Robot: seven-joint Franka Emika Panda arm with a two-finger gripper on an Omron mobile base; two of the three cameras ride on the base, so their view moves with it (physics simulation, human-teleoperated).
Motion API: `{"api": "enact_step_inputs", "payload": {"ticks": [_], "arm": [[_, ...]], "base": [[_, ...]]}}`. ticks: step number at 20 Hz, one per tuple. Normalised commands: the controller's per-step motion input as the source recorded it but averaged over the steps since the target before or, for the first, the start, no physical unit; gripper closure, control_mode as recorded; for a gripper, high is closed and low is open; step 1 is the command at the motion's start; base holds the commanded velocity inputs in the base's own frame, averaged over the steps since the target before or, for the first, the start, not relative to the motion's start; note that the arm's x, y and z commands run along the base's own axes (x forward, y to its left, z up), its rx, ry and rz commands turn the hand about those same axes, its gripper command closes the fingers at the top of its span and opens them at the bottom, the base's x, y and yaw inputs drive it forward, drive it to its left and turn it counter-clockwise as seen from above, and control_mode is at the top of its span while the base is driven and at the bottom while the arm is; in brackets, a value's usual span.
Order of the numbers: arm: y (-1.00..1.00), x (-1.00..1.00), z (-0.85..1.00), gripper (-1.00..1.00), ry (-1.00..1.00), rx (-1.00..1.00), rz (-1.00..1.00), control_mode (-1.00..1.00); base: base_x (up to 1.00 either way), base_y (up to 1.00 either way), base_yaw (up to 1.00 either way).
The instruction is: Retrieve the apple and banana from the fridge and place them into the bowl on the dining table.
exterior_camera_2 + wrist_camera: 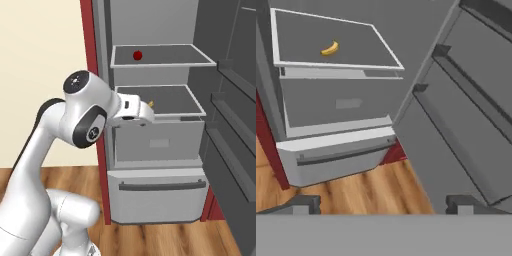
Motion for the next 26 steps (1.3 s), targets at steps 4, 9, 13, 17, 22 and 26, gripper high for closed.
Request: {"api": "enact_step_inputs", "payload": {"ticks": [4,9,13,17,22,26], "arm": [[0.92,-0.08,-0.21,-1.0,-0.01,0.43,-0.05,-1.0],[0.85,-0.33,-0.23,-1.0,0.01,0.33,0.0,-1.0],[0.61,-0.31,-0.08,-1.0,0.04,0.25,0.0,-1.0],[0.36,0.01,0.0,-1.0,0.01,-0.01,-0.02,-1.0],[0.19,0.0,0.0,-1.0,0.0,-0.03,-0.06,-1.0],[0.0,-0.07,0.0,-1.0,0.0,0.0,0.0,-1.0]], "base": [[0.0,0.0,0.0],[0.0,0.0,0.0],[0.0,0.0,0.0],[0.0,0.0,0.0],[0.0,0.0,0.0],[0.0,0.0,0.0]]}}
